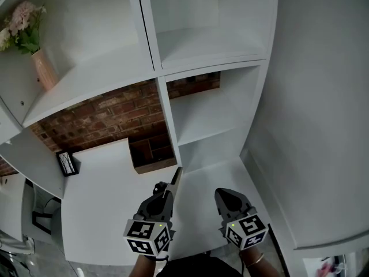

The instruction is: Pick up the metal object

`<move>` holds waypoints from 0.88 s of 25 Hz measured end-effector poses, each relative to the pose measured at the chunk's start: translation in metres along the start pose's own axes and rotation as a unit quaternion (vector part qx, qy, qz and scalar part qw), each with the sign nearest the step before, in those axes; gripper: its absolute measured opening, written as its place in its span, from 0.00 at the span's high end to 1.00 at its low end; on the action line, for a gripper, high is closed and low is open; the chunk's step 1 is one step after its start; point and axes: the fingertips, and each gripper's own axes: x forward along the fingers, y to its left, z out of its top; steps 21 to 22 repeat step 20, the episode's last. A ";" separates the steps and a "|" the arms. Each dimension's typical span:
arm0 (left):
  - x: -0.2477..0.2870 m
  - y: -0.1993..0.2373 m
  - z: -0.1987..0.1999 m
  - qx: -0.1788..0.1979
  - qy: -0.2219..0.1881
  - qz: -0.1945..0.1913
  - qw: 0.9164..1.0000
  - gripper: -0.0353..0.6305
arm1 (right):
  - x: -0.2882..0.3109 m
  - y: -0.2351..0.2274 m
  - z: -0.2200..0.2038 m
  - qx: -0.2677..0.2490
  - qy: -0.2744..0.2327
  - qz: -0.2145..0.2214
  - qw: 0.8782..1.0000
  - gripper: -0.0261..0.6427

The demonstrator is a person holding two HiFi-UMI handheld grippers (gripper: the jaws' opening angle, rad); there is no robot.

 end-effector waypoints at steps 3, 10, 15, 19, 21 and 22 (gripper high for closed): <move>-0.004 -0.002 0.002 0.005 -0.004 0.001 1.000 0.93 | -0.004 0.000 0.003 0.001 -0.007 -0.002 1.000 0.95; -0.011 -0.010 0.000 0.006 -0.008 -0.002 1.000 0.93 | -0.013 0.008 0.005 -0.007 -0.010 -0.001 1.000 0.95; -0.019 -0.012 -0.001 0.027 -0.003 -0.005 1.000 0.93 | -0.012 0.020 0.005 -0.016 -0.008 0.006 1.000 0.95; -0.029 -0.009 -0.004 0.046 0.006 -0.010 0.999 0.93 | -0.012 0.034 0.004 -0.015 -0.010 0.008 1.000 0.95; -0.033 -0.009 -0.005 0.049 0.007 -0.012 0.999 0.93 | -0.012 0.038 0.003 -0.015 -0.009 0.008 1.000 0.95; -0.033 -0.009 -0.005 0.049 0.007 -0.012 0.999 0.93 | -0.012 0.038 0.003 -0.015 -0.009 0.008 1.000 0.95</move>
